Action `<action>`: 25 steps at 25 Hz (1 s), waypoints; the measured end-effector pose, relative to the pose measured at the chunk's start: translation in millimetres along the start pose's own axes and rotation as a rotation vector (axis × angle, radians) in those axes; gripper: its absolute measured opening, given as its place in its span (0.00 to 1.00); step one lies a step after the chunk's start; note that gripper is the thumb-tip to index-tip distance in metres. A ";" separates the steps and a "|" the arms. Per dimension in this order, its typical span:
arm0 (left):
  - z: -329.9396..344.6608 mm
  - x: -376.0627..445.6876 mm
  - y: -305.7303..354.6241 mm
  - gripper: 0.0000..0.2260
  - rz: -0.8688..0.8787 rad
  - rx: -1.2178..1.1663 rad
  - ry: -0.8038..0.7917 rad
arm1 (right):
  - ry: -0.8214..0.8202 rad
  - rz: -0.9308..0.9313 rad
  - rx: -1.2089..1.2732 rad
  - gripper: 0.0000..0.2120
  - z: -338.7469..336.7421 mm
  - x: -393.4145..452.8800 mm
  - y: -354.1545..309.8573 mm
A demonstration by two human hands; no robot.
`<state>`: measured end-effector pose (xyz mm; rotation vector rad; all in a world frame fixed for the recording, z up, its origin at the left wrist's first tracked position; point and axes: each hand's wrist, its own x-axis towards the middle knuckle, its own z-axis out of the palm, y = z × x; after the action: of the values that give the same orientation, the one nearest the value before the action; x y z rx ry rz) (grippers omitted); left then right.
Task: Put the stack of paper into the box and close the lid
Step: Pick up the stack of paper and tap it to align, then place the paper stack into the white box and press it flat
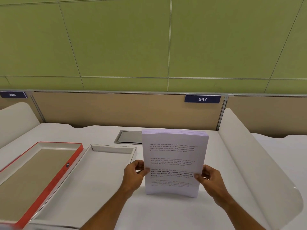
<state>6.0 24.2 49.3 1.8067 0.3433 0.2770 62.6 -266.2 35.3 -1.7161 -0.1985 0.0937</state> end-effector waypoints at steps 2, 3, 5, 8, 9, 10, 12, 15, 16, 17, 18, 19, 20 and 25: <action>-4.8 -2.3 1.3 0.04 -0.006 0.012 -0.010 | -0.026 -0.009 -0.004 0.08 -1.9 -2.7 -5.6; -8.4 -3.7 2.8 0.04 -0.009 0.016 -0.005 | -0.044 -0.013 0.003 0.07 -2.6 -3.4 -9.3; -17.3 -6.5 7.3 0.06 -0.043 -0.003 0.003 | -0.074 -0.001 0.031 0.06 -2.8 -3.7 -16.0; -33.0 -11.8 15.6 0.09 -0.106 -0.101 0.017 | -0.135 0.023 0.054 0.06 4.2 -2.2 -30.5; -39.5 -13.2 19.3 0.10 -0.126 -0.129 0.030 | -0.159 0.032 0.063 0.06 8.6 -1.1 -35.1; -47.0 -14.9 22.1 0.09 -0.147 -0.150 0.044 | -0.180 0.044 0.075 0.05 14.5 -0.3 -39.8; -63.3 -19.2 24.3 0.09 -0.193 -0.164 0.067 | -0.216 0.084 0.101 0.04 30.3 -0.8 -47.6; -91.9 -22.2 22.6 0.09 -0.260 -0.155 0.076 | -0.237 0.136 0.115 0.06 60.9 -0.7 -57.3; -102.2 -20.6 20.8 0.09 -0.282 -0.148 0.076 | -0.240 0.155 0.109 0.07 72.4 -0.6 -61.0; -113.8 -17.9 18.1 0.09 -0.301 -0.139 0.080 | -0.243 0.181 0.101 0.08 85.5 0.4 -64.8; -125.6 -14.8 15.5 0.08 -0.318 -0.136 0.085 | -0.244 0.212 0.102 0.10 98.6 1.2 -68.6; -138.0 -10.3 12.2 0.09 -0.335 -0.137 0.087 | -0.239 0.244 0.109 0.13 112.5 2.2 -71.5; -150.9 -4.2 6.5 0.09 -0.351 -0.136 0.087 | -0.227 0.276 0.118 0.15 127.0 3.0 -73.1; -216.5 31.1 -28.7 0.09 -0.438 -0.080 0.048 | -0.174 0.429 0.050 0.06 212.4 8.9 -71.2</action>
<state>-46.2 236.7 77.4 1.6007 0.7375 0.0251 28.5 -47.9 73.0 -1.6778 0.0471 0.5602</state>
